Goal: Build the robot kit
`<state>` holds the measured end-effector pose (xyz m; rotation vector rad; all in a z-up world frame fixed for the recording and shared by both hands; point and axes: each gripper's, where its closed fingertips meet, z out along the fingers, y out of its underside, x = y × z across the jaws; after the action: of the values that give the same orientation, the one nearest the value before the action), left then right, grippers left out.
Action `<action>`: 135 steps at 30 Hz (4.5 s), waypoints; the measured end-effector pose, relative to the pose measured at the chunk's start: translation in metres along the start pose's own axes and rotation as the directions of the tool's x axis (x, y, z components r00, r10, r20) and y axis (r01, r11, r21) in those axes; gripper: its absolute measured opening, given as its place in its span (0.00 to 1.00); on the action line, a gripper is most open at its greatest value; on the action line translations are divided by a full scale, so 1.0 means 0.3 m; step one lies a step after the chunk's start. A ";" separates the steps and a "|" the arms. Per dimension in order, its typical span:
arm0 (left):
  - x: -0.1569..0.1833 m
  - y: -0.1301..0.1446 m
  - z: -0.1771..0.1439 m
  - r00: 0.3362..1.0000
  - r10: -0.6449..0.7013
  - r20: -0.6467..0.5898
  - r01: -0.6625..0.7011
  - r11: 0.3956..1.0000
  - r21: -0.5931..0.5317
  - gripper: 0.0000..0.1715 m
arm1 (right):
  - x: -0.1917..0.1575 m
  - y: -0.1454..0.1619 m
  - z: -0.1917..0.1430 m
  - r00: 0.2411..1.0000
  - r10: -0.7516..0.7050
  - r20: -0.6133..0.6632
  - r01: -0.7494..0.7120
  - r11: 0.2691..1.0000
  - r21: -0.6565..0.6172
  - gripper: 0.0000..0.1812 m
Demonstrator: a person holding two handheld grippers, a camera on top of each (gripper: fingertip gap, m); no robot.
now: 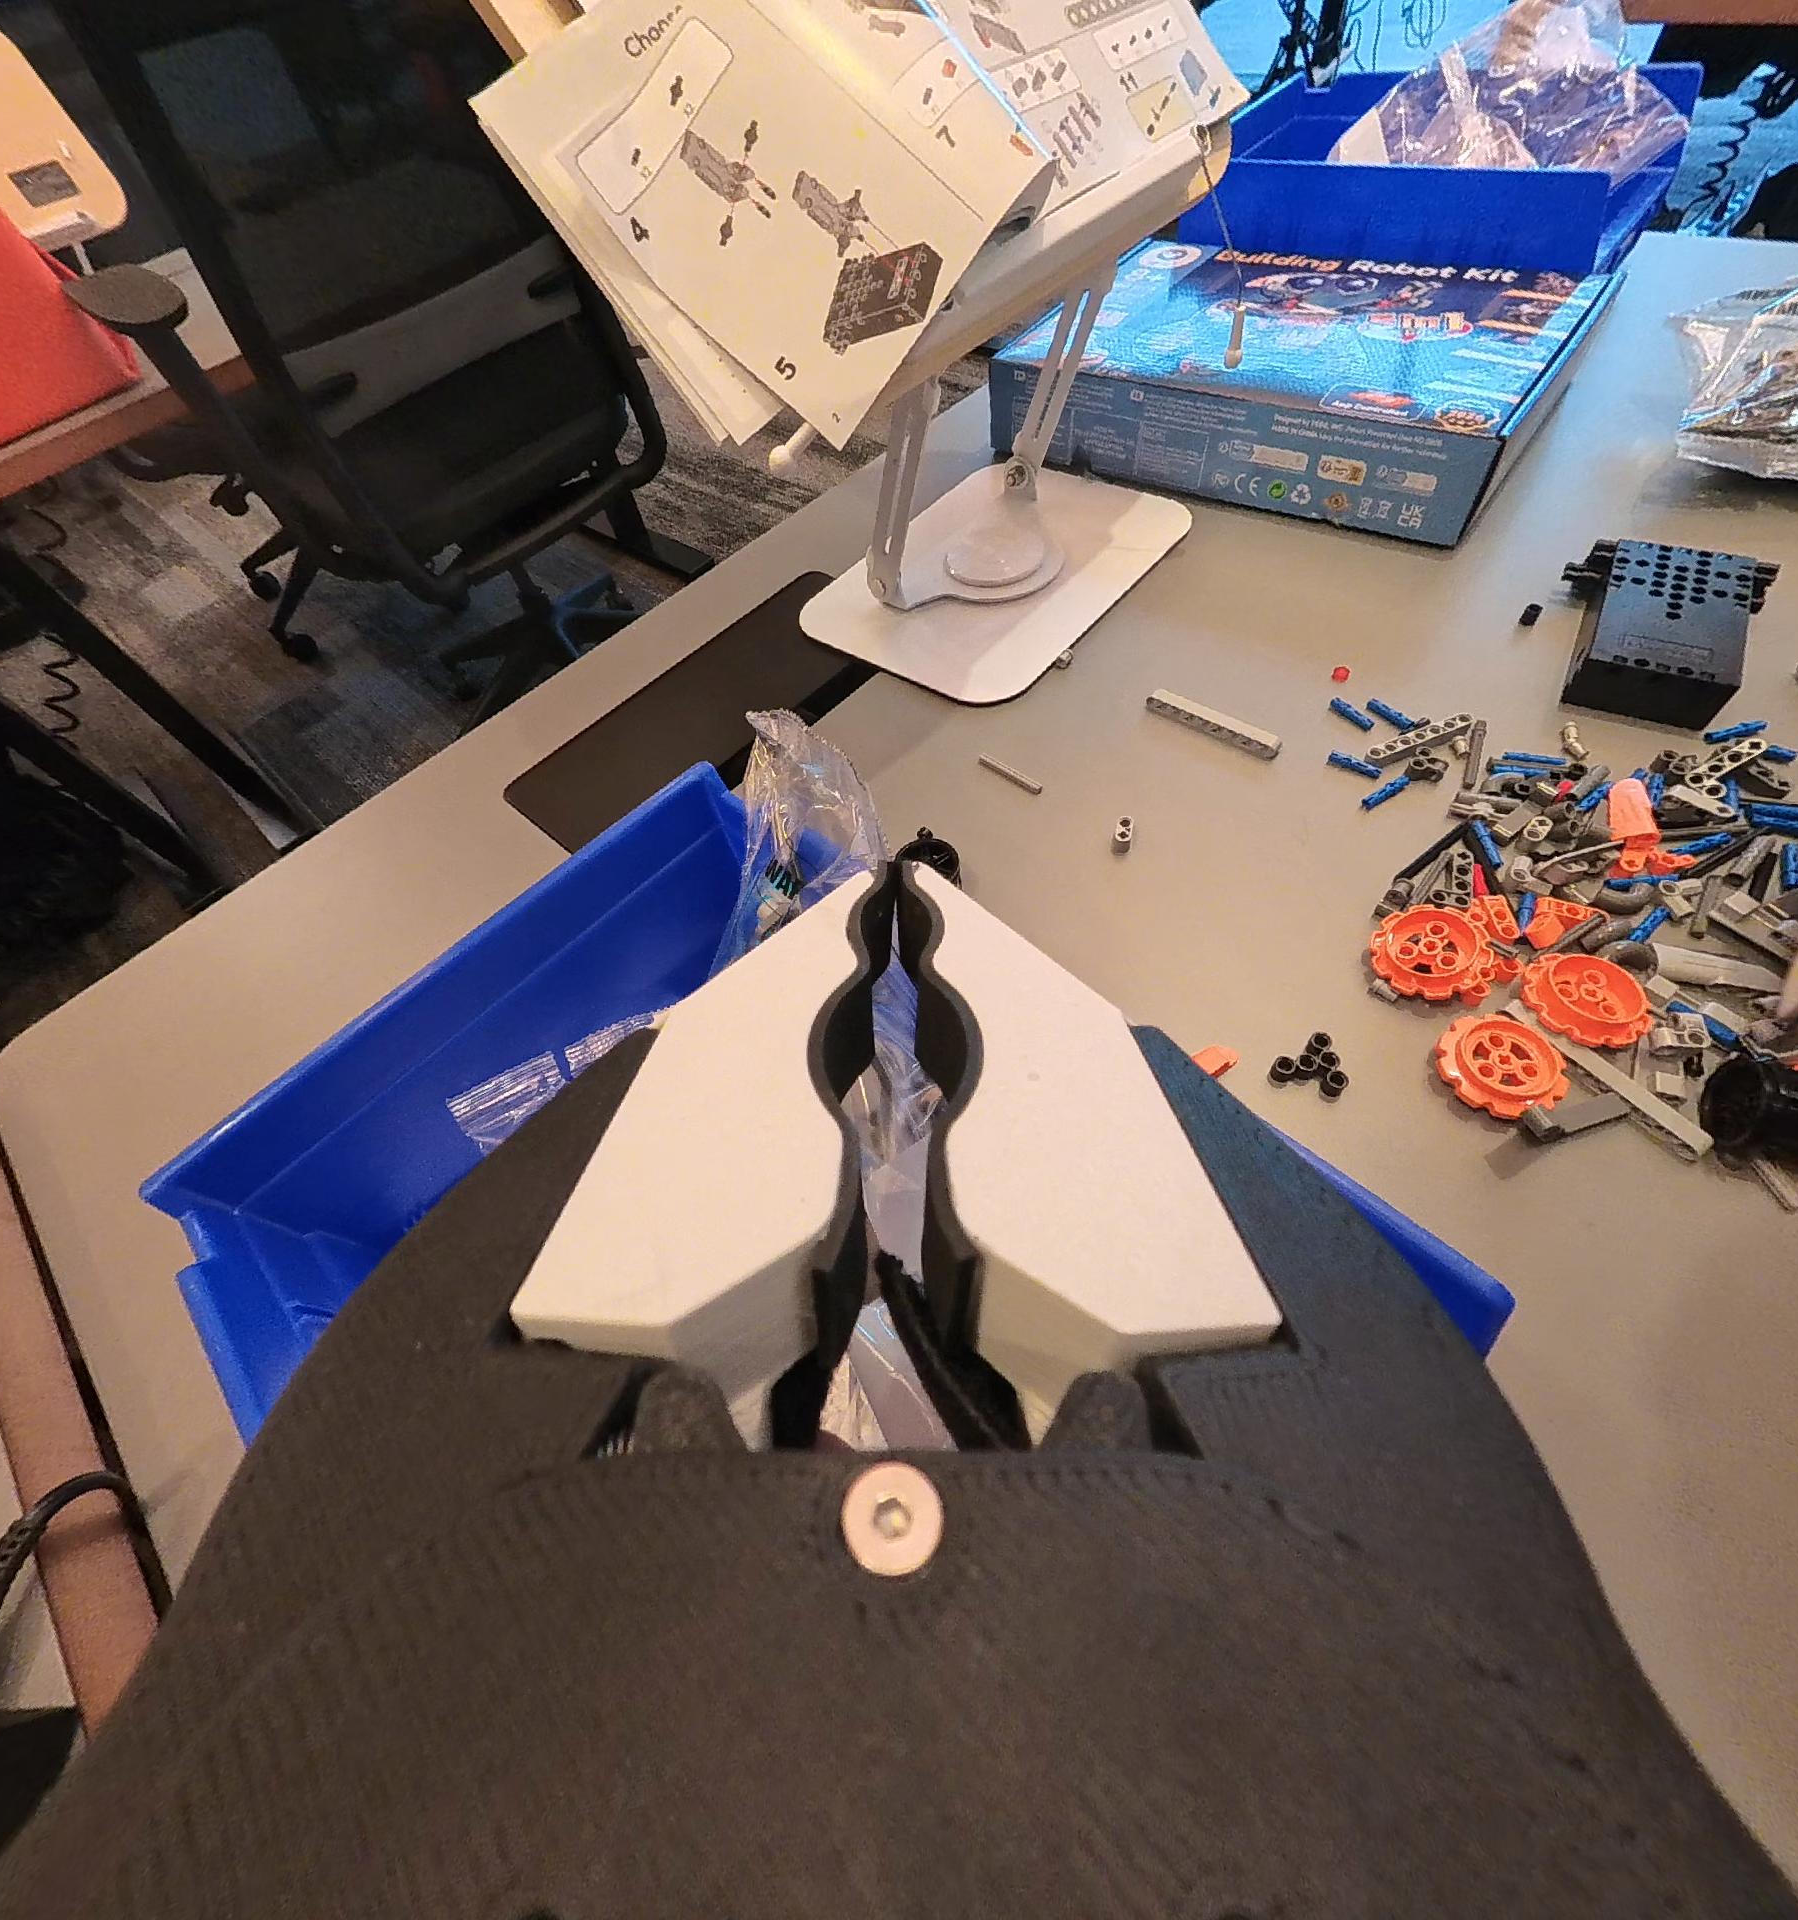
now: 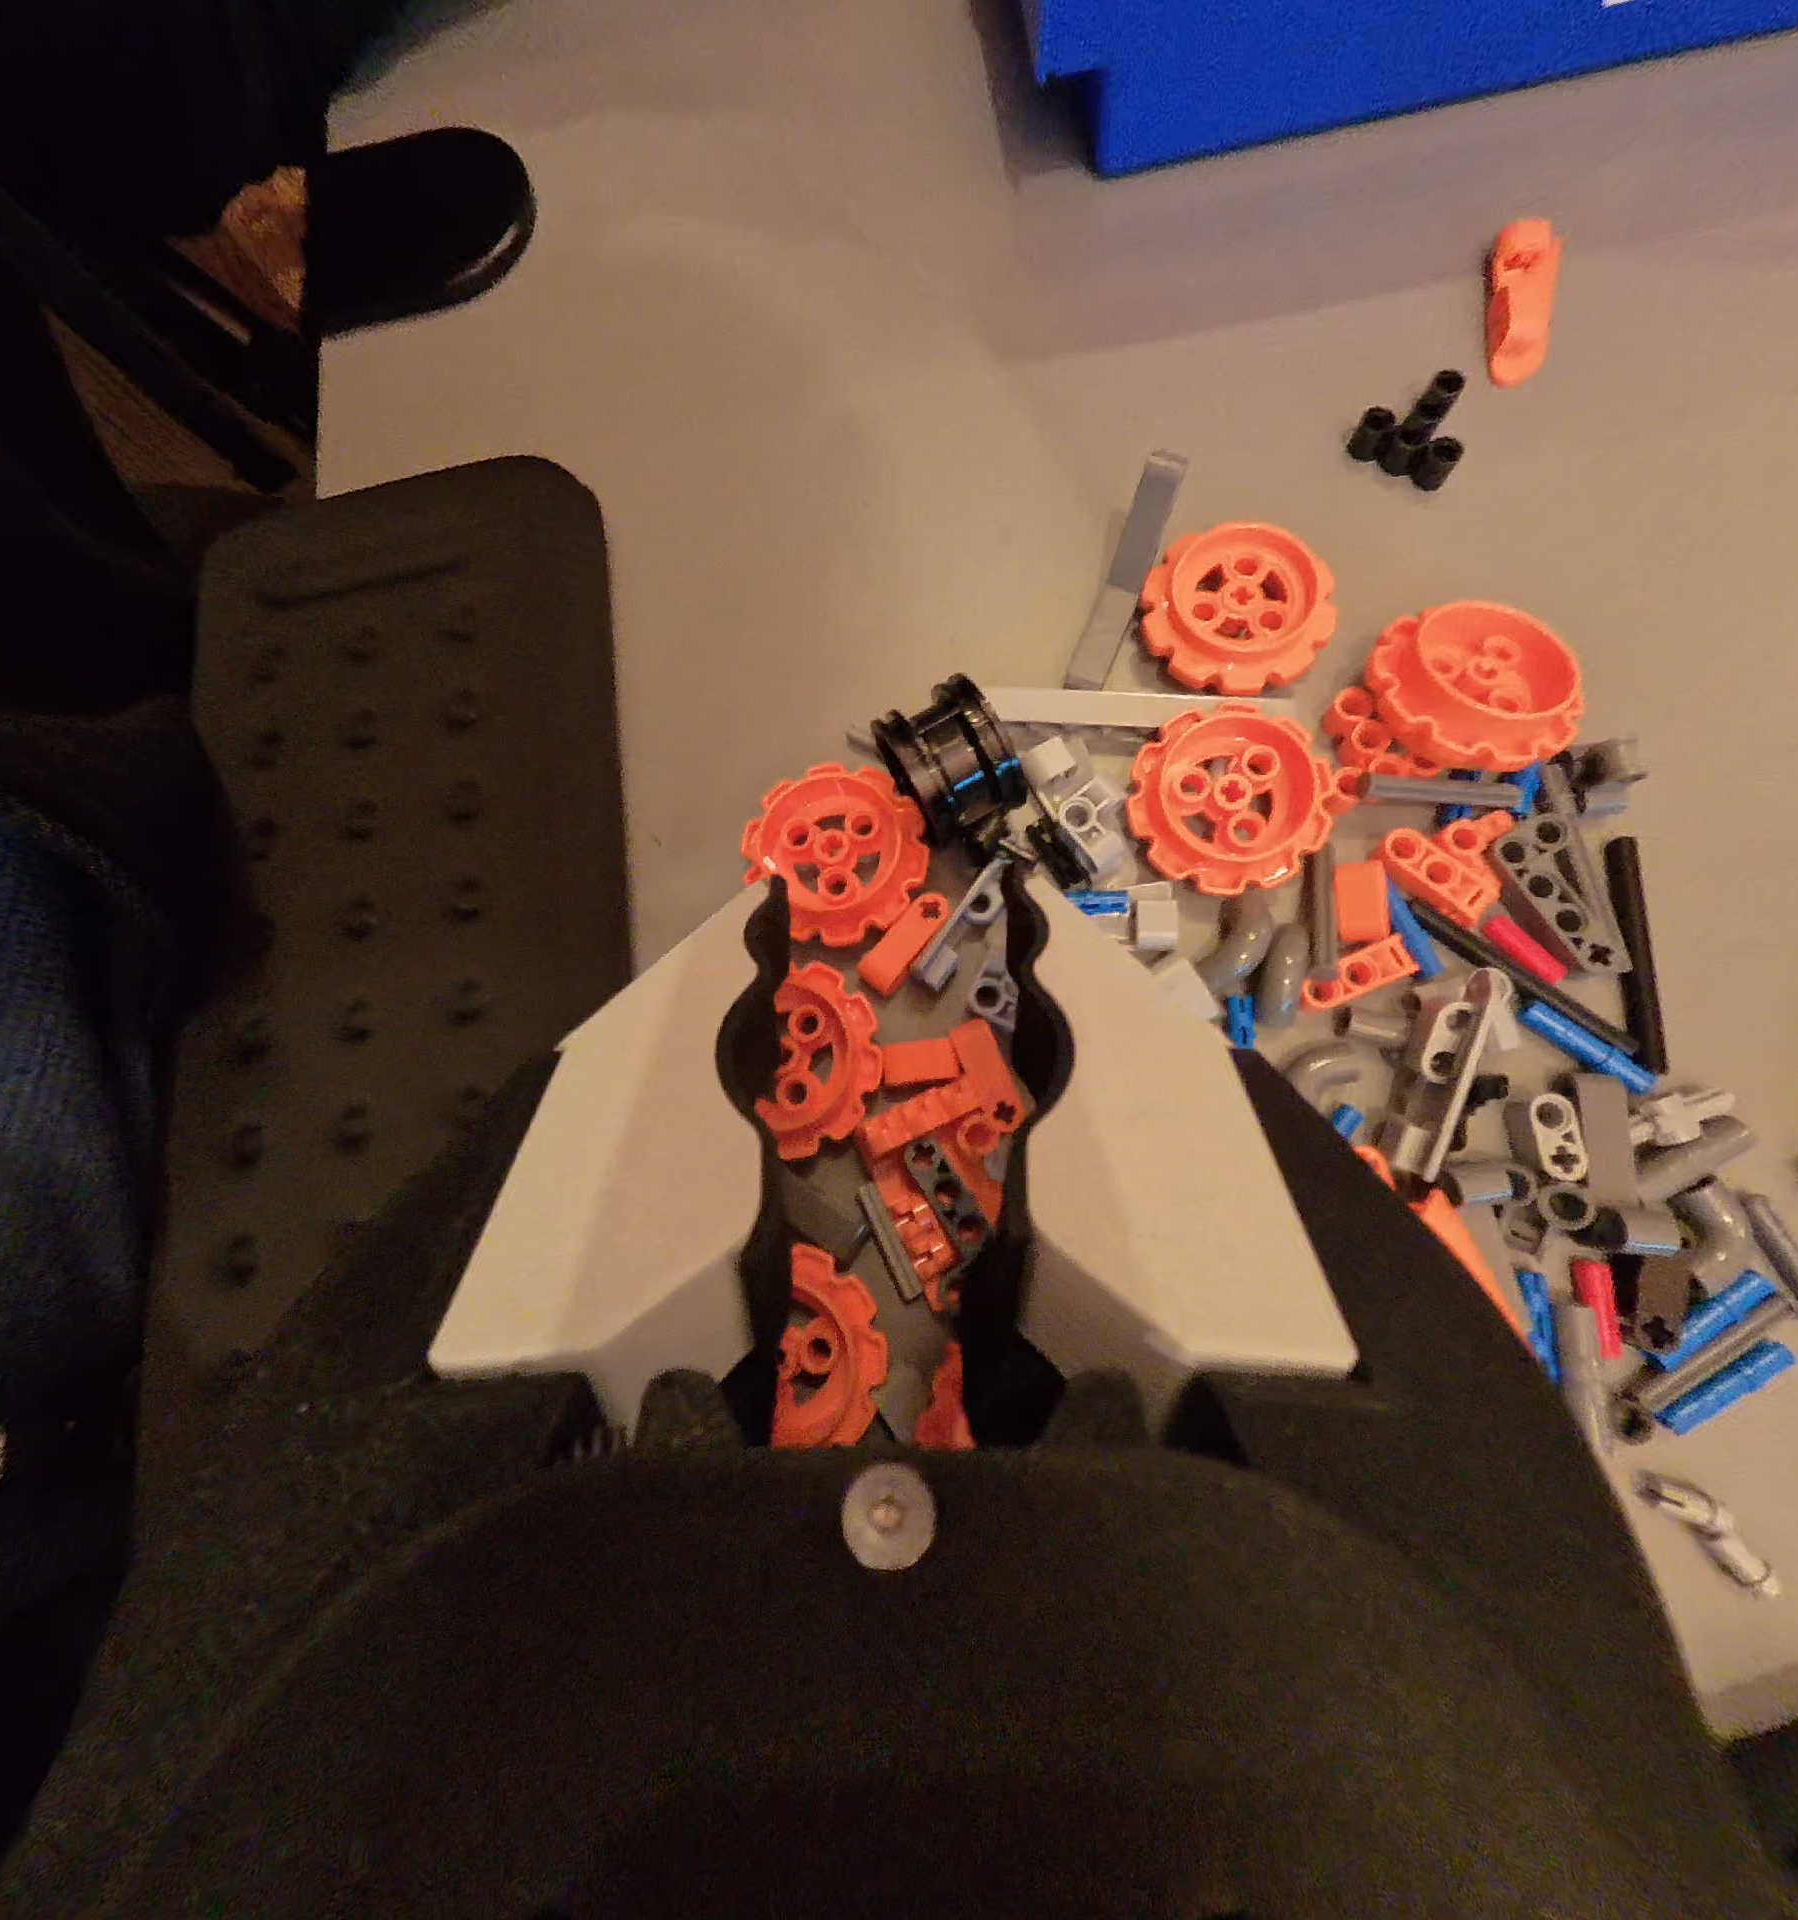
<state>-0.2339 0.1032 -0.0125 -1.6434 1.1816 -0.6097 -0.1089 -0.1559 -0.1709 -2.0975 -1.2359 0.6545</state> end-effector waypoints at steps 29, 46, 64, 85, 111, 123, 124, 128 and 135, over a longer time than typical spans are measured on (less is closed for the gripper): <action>-0.075 -0.171 -0.128 0.986 -0.017 0.163 -0.024 0.968 0.250 0.00 | 0.212 0.072 -0.285 0.969 0.134 -0.209 -0.086 0.971 0.223 0.16; 0.038 -0.379 -0.196 0.985 0.088 0.151 -0.138 0.923 0.358 0.00 | 0.213 0.034 -0.332 0.971 0.142 -0.193 -0.072 0.941 0.330 0.15; 0.222 -0.479 -0.104 0.991 0.111 -0.073 -0.069 0.902 0.425 0.00 | 0.197 -0.021 -0.337 0.977 0.166 -0.136 -0.098 0.910 0.403 0.19; 0.574 -0.603 -0.012 0.805 0.109 -0.583 0.207 0.869 0.449 0.00 | 0.493 -0.435 -0.455 0.932 0.332 0.149 -0.323 0.566 0.759 0.60; 0.393 -0.458 0.296 0.783 -0.274 -0.558 0.469 0.849 0.241 0.00 | 0.468 -0.409 -0.570 0.876 0.269 0.400 -0.479 0.394 0.784 0.02; 0.436 -0.444 0.305 0.775 -0.260 -0.576 0.439 0.877 0.195 0.00 | 0.508 -0.380 -0.615 0.863 0.286 0.417 -0.499 0.346 0.795 0.01; 0.440 -0.445 0.302 0.773 -0.258 -0.579 0.437 0.879 0.193 0.00 | 0.509 -0.378 -0.617 0.862 0.286 0.419 -0.501 0.344 0.794 0.01; 0.456 -0.446 0.288 0.766 -0.239 -0.596 0.422 0.887 0.186 0.00 | 0.522 -0.370 -0.626 0.858 0.296 0.419 -0.504 0.332 0.797 0.01; 0.464 -0.436 0.286 0.772 -0.232 -0.592 0.404 0.898 0.175 0.00 | 0.546 -0.350 -0.623 0.866 0.325 0.381 -0.483 0.340 0.807 0.01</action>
<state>-0.0540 0.0188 0.0539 -1.4527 1.1351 -1.5040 0.0282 -0.0177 0.0159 -1.3756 -0.1860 1.3638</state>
